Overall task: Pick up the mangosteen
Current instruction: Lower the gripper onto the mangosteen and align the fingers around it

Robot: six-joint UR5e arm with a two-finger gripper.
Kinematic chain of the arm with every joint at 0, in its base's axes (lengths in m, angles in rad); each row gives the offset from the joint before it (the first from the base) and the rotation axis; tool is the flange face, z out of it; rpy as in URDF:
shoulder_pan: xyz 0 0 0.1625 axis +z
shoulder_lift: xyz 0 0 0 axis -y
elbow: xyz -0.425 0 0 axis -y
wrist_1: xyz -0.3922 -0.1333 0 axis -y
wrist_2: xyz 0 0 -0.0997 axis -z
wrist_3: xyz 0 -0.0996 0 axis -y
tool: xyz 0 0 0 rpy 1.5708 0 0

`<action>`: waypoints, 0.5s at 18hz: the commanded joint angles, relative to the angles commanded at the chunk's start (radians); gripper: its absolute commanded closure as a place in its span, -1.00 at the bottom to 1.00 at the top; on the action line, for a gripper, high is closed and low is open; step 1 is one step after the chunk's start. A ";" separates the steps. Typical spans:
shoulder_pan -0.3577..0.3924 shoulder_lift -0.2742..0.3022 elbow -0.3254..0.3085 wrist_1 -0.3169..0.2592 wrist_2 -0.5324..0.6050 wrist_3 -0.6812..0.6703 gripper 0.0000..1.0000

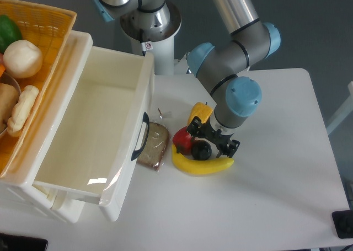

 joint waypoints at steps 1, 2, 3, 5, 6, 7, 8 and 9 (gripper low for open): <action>0.000 -0.002 0.000 0.000 0.000 -0.035 -0.92; 0.000 -0.002 0.000 0.000 0.000 -0.060 -0.93; 0.000 -0.002 0.000 0.000 0.000 -0.074 -0.95; -0.002 -0.002 0.000 0.000 0.002 -0.108 -0.96; -0.002 -0.005 0.000 0.002 0.000 -0.135 -0.97; -0.002 -0.009 0.002 0.005 0.000 -0.158 -0.97; -0.003 -0.012 0.003 0.005 0.000 -0.167 -0.97; -0.003 -0.017 0.003 0.005 0.000 -0.171 -0.96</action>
